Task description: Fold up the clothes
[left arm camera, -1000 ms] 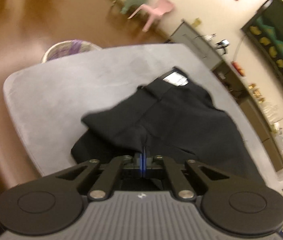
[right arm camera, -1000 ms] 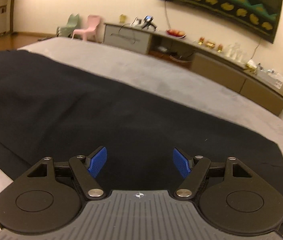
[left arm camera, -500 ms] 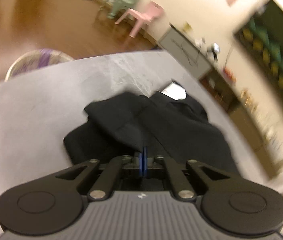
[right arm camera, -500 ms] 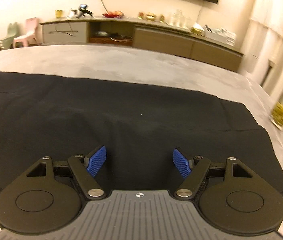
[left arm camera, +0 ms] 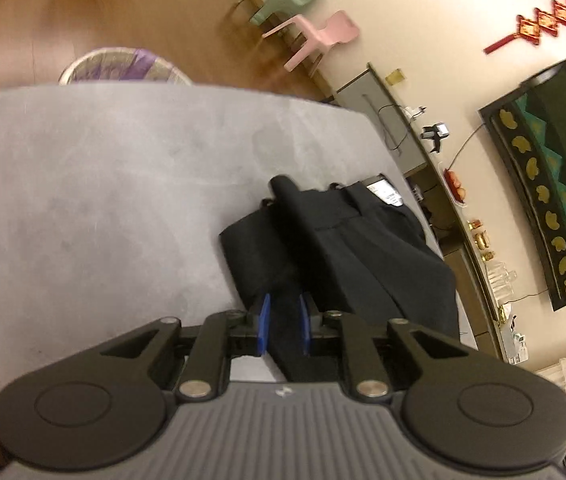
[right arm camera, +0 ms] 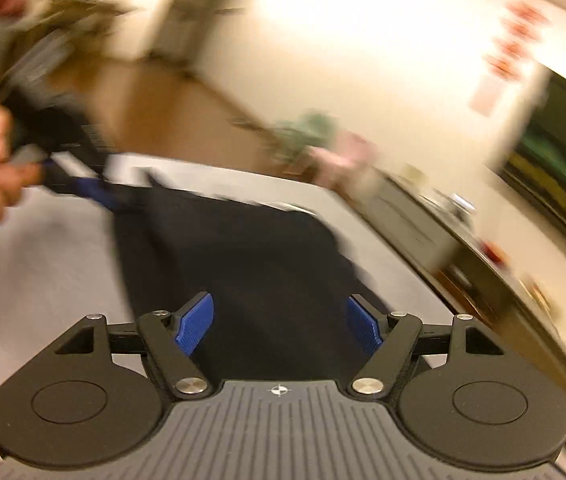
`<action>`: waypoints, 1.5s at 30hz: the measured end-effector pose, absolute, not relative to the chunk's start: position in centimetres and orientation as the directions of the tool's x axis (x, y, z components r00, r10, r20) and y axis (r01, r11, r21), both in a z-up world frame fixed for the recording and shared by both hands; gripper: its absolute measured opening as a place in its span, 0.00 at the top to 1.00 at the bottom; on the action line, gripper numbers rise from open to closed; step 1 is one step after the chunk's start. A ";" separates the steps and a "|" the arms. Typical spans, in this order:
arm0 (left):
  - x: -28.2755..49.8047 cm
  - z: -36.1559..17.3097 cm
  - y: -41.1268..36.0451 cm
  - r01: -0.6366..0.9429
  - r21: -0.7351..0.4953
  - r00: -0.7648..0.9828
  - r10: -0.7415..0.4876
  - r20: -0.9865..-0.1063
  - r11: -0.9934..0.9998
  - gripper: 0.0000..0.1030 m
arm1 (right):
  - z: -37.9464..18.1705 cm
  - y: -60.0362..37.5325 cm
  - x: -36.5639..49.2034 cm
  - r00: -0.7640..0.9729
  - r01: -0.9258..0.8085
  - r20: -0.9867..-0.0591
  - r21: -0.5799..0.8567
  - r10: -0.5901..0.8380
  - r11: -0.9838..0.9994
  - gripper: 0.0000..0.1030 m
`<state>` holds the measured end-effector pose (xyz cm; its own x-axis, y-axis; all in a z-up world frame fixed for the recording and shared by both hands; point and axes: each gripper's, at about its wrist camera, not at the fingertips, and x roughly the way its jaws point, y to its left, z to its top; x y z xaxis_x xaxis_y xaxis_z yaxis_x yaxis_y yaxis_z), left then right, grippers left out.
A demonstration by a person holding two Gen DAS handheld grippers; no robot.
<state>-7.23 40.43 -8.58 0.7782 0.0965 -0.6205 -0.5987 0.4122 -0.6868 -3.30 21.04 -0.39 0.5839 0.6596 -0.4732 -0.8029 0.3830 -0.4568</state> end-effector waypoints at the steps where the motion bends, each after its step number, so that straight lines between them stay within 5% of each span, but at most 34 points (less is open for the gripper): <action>1: -7.1 -8.9 40.6 -0.603 -0.690 0.776 0.091 -0.625 0.401 0.93 | -1.1 24.1 -3.7 0.555 -0.815 -0.492 -0.481 0.670 0.322 0.27; 3: -7.3 -9.2 40.9 -0.599 -0.698 0.778 0.082 -0.623 0.392 0.94 | -2.9 28.2 -4.0 0.541 -0.813 -0.526 -0.526 0.656 0.249 0.30; 4: -7.3 -9.4 41.1 -0.598 -0.702 0.780 0.077 -0.621 0.387 0.95 | -3.8 29.8 -4.1 0.539 -0.810 -0.544 -0.543 0.643 0.221 0.40; 5: -7.3 -9.6 41.2 -0.594 -0.708 0.783 0.074 -0.617 0.381 0.97 | -4.4 30.9 -3.3 0.539 -0.813 -0.573 -0.546 0.618 0.202 0.55; 6: -7.3 -9.7 41.4 -0.591 -0.715 0.787 0.070 -0.613 0.375 0.97 | -4.9 31.8 -2.8 0.537 -0.816 -0.598 -0.548 0.595 0.185 0.93; 7: -7.3 -9.9 41.5 -0.587 -0.720 0.790 0.066 -0.610 0.370 0.97 | -4.6 31.9 -3.6 0.530 -0.820 -0.597 -0.542 0.602 0.184 1.00; 16: -7.0 -9.7 41.6 -0.572 -0.741 0.807 0.079 -0.585 0.353 0.97 | -5.6 32.5 -8.2 0.514 -0.836 -0.617 -0.516 0.596 0.187 1.00; 20: -9.1 -8.0 41.1 -0.558 -0.730 0.825 0.173 -0.538 0.394 0.90 | -4.6 30.2 -8.8 0.486 -0.863 -0.618 -0.451 0.618 0.227 0.99; 22: -10.0 -6.7 40.6 -0.567 -0.708 0.822 0.241 -0.516 0.420 0.89 | -2.9 27.2 -8.7 0.443 -0.894 -0.621 -0.361 0.647 0.265 0.74; 25: -10.1 -4.7 39.5 -0.522 -0.679 0.851 0.273 -0.448 0.516 0.89 | -0.4 21.2 -7.4 0.415 -0.907 -0.610 -0.215 0.675 0.363 0.50; 28: -7.4 -4.8 38.1 -0.443 -0.666 0.875 0.127 -0.468 0.600 0.87 | 0.4 12.3 -3.3 0.517 -0.811 -0.605 -0.121 0.605 0.572 0.40; 33: -4.3 -5.9 35.7 -0.412 -0.618 0.839 0.014 -0.544 0.669 0.87 | -2.3 -5.4 3.3 0.691 -0.443 -0.670 -0.098 0.270 0.891 0.39; 37: -3.4 -6.7 34.9 -0.430 -0.606 0.809 -0.013 -0.588 0.669 0.86 | -3.9 -10.9 2.4 0.730 -0.420 -0.651 -0.188 0.208 0.888 0.31; 45: -2.8 -7.7 33.5 -0.454 -0.537 0.766 0.004 -0.643 0.711 0.86 | -5.5 -2.4 0.3 0.707 -0.678 -0.607 -0.434 0.363 0.593 0.36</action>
